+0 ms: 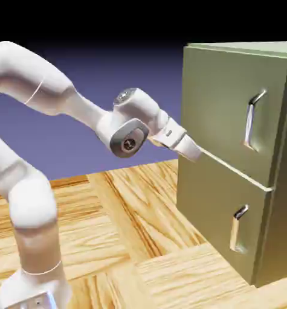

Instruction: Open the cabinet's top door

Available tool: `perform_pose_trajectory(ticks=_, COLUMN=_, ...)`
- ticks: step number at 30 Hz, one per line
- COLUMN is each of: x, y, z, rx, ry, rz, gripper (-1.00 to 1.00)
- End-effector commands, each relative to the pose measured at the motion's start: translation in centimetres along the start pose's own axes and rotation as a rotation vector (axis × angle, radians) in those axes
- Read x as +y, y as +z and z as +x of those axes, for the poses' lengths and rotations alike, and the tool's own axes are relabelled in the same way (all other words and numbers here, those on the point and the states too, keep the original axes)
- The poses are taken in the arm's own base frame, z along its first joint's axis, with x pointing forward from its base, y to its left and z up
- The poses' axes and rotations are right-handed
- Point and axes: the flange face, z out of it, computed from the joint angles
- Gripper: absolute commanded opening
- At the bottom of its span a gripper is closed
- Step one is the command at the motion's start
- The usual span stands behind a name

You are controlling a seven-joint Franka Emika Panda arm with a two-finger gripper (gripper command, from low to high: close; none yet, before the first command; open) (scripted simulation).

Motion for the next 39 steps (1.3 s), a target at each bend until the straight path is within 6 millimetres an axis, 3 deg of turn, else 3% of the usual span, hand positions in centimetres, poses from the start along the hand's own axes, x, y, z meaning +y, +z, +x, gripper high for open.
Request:
perform_pose_trajectory(ticks=1, x=-0.5, y=-0.5, z=0.3, rx=0.01, ry=-0.007, rz=0.012, gripper=0.0)
perform_pose_trajectory(ticks=10, x=-3.5, y=-4.7, z=2.3, rx=0.102, ry=-0.053, rz=0.112, gripper=0.0)
perform_pose_trajectory(ticks=19, x=-4.6, y=-8.5, z=4.3, rx=0.2, ry=-0.077, rz=0.207, gripper=0.0)
perform_pose_trajectory(ticks=29, x=-3.7, y=-11.2, z=6.6, rx=0.306, ry=-0.075, rz=0.304, gripper=0.0)
perform_pose_trajectory(ticks=39, x=-1.0, y=-11.7, z=9.2, rx=0.402, ry=-0.05, rz=0.391, gripper=0.0)
